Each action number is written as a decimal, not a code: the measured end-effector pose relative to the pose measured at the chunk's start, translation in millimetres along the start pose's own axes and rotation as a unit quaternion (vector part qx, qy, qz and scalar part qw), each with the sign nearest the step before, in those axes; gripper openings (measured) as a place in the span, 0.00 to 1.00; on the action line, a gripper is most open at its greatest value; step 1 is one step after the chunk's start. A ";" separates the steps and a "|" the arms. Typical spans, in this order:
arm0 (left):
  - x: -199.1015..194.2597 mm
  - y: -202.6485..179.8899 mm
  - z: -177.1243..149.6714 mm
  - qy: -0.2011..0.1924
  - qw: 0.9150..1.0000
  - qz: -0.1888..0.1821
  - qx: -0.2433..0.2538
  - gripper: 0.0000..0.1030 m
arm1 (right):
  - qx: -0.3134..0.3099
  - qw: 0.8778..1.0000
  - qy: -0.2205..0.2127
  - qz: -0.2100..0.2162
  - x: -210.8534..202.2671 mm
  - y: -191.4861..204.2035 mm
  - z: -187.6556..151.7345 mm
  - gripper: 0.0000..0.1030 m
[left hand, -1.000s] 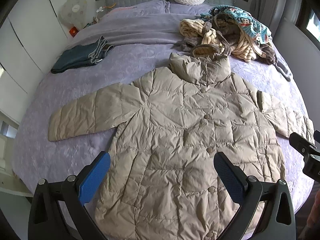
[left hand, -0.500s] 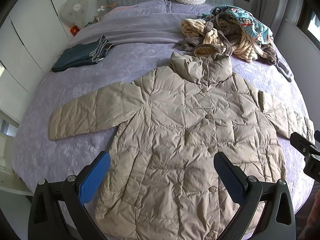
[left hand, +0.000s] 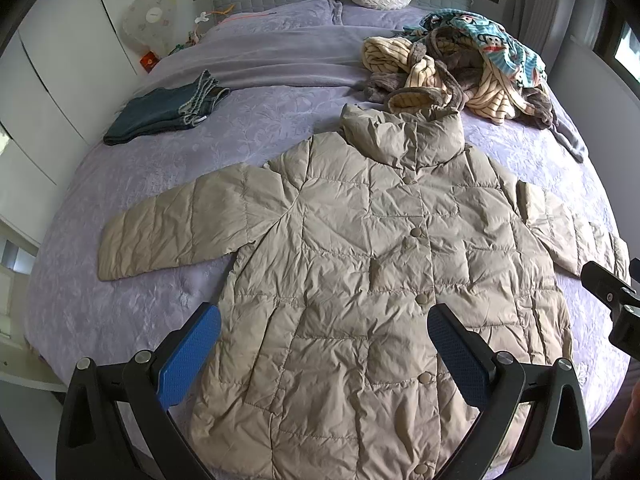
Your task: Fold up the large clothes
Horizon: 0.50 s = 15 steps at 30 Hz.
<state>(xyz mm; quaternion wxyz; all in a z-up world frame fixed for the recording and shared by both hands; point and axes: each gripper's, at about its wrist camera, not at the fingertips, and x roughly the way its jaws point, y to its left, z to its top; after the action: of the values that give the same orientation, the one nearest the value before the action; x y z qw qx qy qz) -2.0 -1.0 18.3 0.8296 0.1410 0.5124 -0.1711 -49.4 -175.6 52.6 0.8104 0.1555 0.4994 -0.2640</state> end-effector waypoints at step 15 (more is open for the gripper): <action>0.6 0.9 0.0 0.001 1.000 0.000 0.000 1.00 | -0.001 1.000 0.000 0.000 0.3 0.7 0.4 1.00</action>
<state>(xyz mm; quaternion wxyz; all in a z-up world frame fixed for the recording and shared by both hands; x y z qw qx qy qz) -1.4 -0.3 17.9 0.8291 0.1411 0.5132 -0.1712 -48.6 -175.3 52.5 0.8104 0.1548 0.4997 -0.2638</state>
